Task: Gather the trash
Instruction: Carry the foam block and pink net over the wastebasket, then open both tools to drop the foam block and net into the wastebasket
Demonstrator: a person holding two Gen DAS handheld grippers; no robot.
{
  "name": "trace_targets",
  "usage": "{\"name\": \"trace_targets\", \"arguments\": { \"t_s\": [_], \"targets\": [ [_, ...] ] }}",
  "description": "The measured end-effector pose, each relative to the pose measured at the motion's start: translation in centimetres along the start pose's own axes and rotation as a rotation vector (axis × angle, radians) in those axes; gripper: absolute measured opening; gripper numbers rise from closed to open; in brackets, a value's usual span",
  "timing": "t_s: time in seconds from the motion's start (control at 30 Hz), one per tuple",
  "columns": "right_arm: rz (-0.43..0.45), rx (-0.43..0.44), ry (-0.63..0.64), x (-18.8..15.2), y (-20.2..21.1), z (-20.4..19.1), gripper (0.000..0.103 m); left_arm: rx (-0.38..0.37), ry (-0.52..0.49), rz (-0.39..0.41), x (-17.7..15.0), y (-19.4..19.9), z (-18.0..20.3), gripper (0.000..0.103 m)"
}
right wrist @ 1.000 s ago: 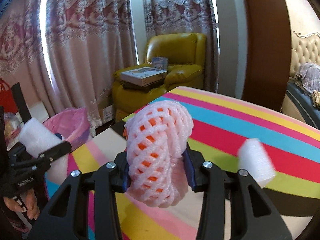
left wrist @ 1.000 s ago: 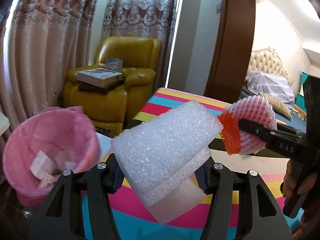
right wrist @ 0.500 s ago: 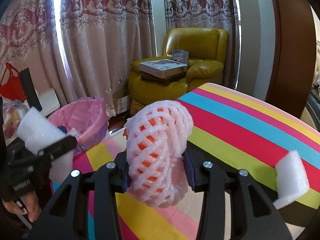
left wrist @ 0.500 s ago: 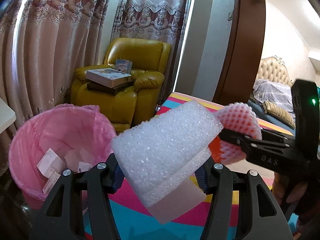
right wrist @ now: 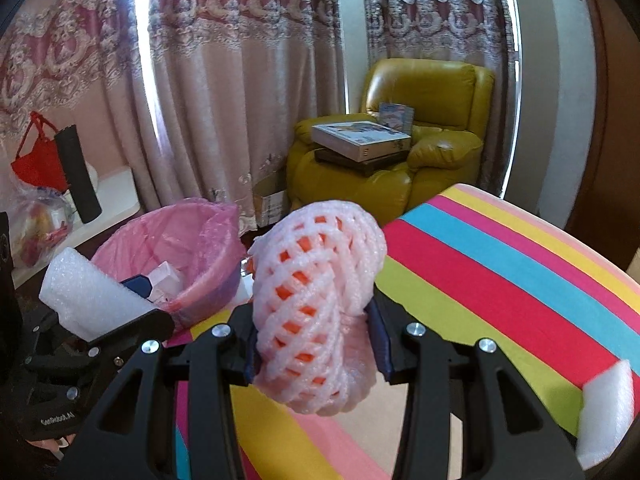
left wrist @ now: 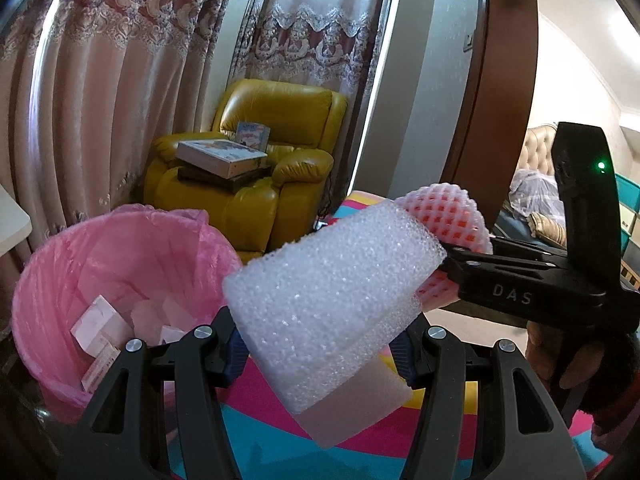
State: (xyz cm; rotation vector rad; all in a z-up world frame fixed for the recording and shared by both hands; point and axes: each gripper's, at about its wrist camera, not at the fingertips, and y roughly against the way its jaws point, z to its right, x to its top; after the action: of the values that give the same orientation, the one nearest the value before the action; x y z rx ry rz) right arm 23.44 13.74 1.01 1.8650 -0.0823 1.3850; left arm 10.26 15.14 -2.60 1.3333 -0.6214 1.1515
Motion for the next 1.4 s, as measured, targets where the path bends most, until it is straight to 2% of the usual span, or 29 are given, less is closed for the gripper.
{"name": "trace_targets", "arguments": {
  "t_s": [0.2,0.4,0.5,0.67,0.9,1.0,1.13,1.4],
  "targets": [
    [-0.016,0.048,0.035,0.8,-1.8,-1.8,0.042,0.026,0.036,0.015,0.5,0.1,-1.5,0.054],
    [-0.011,0.094,0.047,1.8,-3.1,-3.4,0.042,0.100,0.087,0.061,1.3,1.4,-4.3,0.054],
    [-0.011,0.130,0.067,2.5,-4.1,-4.8,0.043,0.159,0.115,0.073,1.7,2.0,-6.4,0.054],
    [-0.010,0.159,0.127,4.1,-6.2,-7.9,0.045,0.302,0.149,0.105,2.7,3.2,-11.2,0.054],
    [0.009,0.212,0.189,6.4,-8.8,-11.6,0.046,0.428,0.224,0.127,3.6,5.3,-17.0,0.054],
    [0.010,0.235,0.225,6.7,-9.5,-13.3,0.046,0.440,0.236,0.122,3.5,5.6,-17.9,0.055],
    [-0.007,0.252,0.248,6.9,-10.5,-14.7,0.047,0.412,0.265,0.085,3.4,5.0,-18.5,0.055],
    [-0.009,0.236,0.249,7.5,-11.5,-14.6,0.049,0.381,0.266,0.058,2.9,4.0,-17.8,0.056]
  ]
}}
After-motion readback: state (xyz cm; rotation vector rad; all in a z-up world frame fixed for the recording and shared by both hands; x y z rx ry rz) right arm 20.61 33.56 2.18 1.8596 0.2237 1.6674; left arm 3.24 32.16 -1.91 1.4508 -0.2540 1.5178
